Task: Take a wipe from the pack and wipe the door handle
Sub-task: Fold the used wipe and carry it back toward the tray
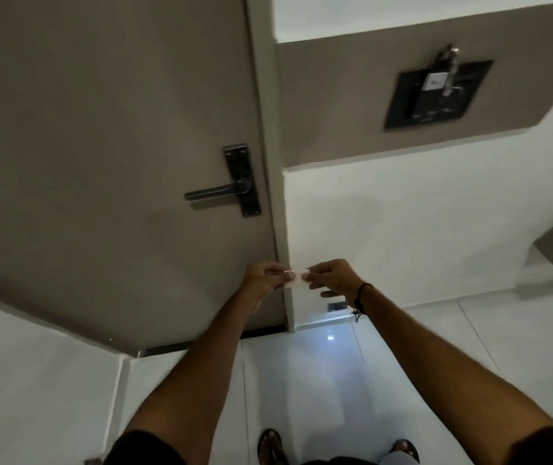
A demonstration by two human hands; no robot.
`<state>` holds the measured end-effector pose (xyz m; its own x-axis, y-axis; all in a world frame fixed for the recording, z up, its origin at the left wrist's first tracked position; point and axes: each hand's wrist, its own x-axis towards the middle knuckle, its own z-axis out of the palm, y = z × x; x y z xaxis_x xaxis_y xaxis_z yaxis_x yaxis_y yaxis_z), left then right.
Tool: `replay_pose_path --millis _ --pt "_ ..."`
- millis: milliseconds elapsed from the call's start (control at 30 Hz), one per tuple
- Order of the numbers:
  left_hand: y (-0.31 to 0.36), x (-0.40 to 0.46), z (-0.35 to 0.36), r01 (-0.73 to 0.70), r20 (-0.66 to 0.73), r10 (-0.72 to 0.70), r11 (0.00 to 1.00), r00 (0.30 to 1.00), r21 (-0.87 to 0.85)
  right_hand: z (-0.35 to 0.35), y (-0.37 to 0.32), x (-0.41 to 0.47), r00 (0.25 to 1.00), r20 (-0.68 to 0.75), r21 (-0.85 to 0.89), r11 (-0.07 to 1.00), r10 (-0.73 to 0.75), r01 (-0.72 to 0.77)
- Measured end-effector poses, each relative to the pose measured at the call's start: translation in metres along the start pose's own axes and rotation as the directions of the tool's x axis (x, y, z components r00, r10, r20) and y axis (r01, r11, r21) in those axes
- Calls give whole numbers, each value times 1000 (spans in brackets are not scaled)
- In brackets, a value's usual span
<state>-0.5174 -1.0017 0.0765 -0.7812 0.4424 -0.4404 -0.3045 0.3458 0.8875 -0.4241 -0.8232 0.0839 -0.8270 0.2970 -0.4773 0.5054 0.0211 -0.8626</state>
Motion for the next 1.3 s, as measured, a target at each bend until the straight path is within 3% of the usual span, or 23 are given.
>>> replay_pose_path --millis 200,467,800,1300 --pt "10 13 165 54 121 -65 994 991 90 -155 71 -29 985 -168 -14 999 42 -45" --pt "48 31 390 54 207 -79 991 975 120 -358 138 -79 919 -367 146 985 144 -96" --pt "91 91 602 28 281 -84 980 956 195 -562 182 -79 857 -470 222 968 211 -117" --pt "156 159 881 -162 343 23 909 939 383 -806 243 -70 731 -599 235 945 325 -227"
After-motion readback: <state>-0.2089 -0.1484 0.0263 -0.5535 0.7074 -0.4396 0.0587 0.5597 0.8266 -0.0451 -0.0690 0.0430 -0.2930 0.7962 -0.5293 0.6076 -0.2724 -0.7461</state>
